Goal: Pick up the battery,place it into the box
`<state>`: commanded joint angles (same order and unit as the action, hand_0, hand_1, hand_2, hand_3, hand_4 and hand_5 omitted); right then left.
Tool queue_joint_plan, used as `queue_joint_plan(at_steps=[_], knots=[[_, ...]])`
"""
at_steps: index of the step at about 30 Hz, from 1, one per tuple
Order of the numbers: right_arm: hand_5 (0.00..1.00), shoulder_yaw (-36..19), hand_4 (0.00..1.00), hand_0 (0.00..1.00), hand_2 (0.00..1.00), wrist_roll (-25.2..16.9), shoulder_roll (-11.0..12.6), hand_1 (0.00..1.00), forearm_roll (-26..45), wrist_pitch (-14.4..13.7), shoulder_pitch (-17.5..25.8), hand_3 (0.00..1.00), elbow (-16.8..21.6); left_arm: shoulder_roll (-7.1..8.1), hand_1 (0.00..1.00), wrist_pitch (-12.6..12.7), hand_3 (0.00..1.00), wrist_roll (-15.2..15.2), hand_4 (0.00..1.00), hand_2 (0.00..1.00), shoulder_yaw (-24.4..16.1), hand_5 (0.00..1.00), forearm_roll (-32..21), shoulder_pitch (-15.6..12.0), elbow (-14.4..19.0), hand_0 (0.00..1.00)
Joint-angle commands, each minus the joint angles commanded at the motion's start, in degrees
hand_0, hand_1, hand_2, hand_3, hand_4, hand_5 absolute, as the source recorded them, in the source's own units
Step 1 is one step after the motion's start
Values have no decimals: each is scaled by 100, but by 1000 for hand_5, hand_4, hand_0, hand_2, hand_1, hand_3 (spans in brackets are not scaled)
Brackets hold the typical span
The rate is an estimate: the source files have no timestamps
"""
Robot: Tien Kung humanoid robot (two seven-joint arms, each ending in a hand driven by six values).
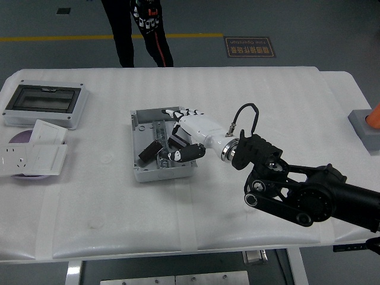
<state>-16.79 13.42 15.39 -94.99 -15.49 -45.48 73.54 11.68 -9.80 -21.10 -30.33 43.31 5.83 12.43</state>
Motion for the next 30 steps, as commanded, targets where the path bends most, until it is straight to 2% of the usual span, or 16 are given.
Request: queue_joint_plan(at_steps=[5,10,13,16,21,23,27,28,30], knots=[[507,-308,949,998,968,9,214,962,-9,16,-15,998,118,-4,637,0,484,4,441,528,-12,413,13,0,-3,525],[513,-948,948,998,957,32,677,950,-111,4,45,998,213,-12,637,4,478,-10,436,521,23,405,-24,-52,5,524],[513,-1450,948,998,957,-2,980,950,-82,-41,184,998,146,-17,637,5,478,-25,436,521,76,405,-87,-98,13,524],[520,-1963,946,998,941,-109,1163,937,70,-125,392,998,11,-26,637,-1,477,-37,436,522,129,397,-145,-131,20,523],[520,-2877,946,998,941,-550,1298,937,686,-346,890,998,-227,-65,637,-1,477,-36,436,522,235,397,-264,-179,30,523],[521,-3241,945,998,916,-772,1309,904,992,-396,1105,998,-279,-81,637,3,481,-30,438,522,257,383,-307,-201,32,524],[521,-3928,945,998,916,-1210,1289,904,1611,-443,1504,998,-307,-109,637,16,481,-28,438,522,268,383,-346,-246,38,524],[519,-4097,941,998,889,-1286,1282,871,1758,-437,1591,998,-298,-115,636,20,483,-27,444,520,269,376,-355,-254,39,524],[519,-4399,941,998,889,-1378,1279,871,2012,-430,1747,998,-262,-124,636,28,483,-21,444,520,272,376,-367,-265,40,524]])
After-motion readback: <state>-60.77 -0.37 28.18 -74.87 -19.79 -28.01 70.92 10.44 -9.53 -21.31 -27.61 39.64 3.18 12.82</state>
